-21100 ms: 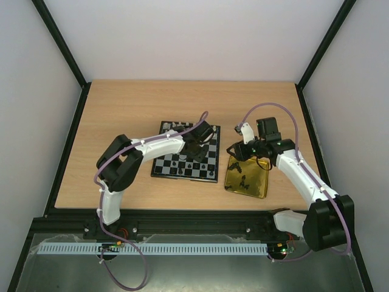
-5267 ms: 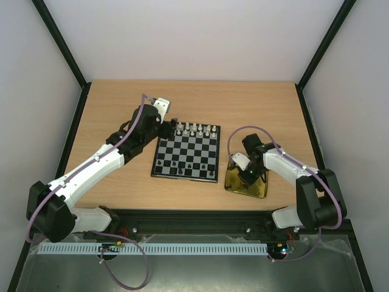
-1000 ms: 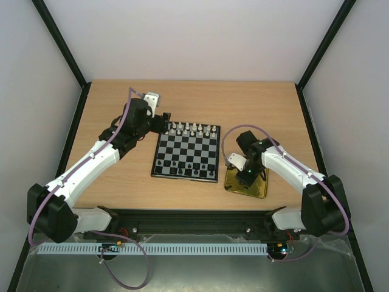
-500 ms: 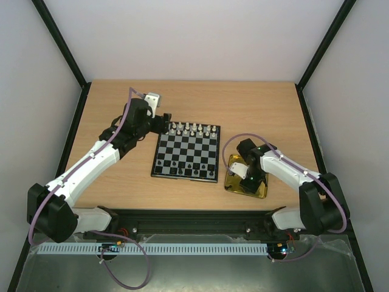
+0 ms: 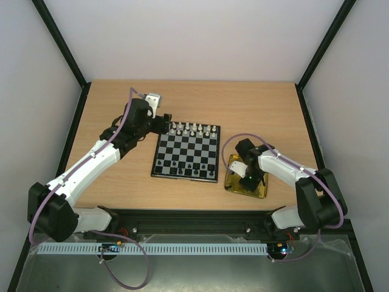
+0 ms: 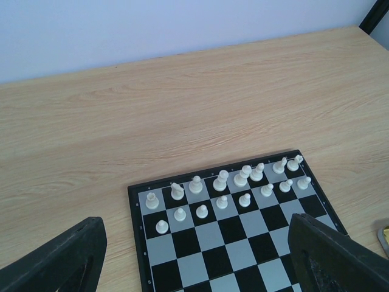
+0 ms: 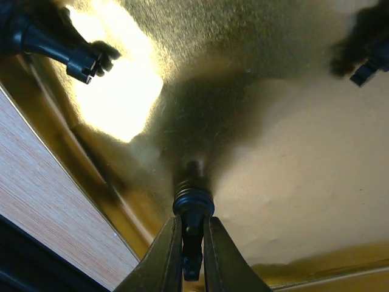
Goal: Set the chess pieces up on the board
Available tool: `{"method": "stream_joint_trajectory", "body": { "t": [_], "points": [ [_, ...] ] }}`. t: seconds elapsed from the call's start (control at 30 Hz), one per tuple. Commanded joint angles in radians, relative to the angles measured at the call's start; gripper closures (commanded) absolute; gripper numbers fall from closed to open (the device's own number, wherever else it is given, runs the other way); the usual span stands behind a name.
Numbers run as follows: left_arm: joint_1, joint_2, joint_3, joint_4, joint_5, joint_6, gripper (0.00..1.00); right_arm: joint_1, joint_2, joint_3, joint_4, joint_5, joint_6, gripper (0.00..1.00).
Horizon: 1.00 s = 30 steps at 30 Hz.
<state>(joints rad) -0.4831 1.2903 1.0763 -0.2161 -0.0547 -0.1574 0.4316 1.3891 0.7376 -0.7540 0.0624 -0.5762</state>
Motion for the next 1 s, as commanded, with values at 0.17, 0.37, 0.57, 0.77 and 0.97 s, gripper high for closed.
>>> {"method": "stream_joint_trajectory", "body": {
  "t": [0.17,0.37,0.57,0.77,0.97],
  "points": [
    [-0.002,0.006,0.025,-0.008,0.009,0.002,0.15,-0.001,0.009,0.035,-0.028,-0.019,-0.002,0.99],
    [-0.007,0.008,0.025,-0.006,0.009,0.002,0.15,-0.002,0.019,0.107,-0.079,-0.103,0.008,0.99],
    [-0.011,0.010,0.028,-0.010,0.009,0.004,0.15,-0.001,0.035,0.188,-0.119,-0.127,0.017,0.99],
    [-0.009,0.018,0.028,-0.012,0.010,0.003,0.15,0.068,0.068,0.335,-0.171,-0.145,0.036,0.98],
    [0.003,0.028,0.030,-0.014,0.013,-0.007,0.15,0.240,0.161,0.470,-0.179,-0.117,0.074,0.98]
  ]
}}
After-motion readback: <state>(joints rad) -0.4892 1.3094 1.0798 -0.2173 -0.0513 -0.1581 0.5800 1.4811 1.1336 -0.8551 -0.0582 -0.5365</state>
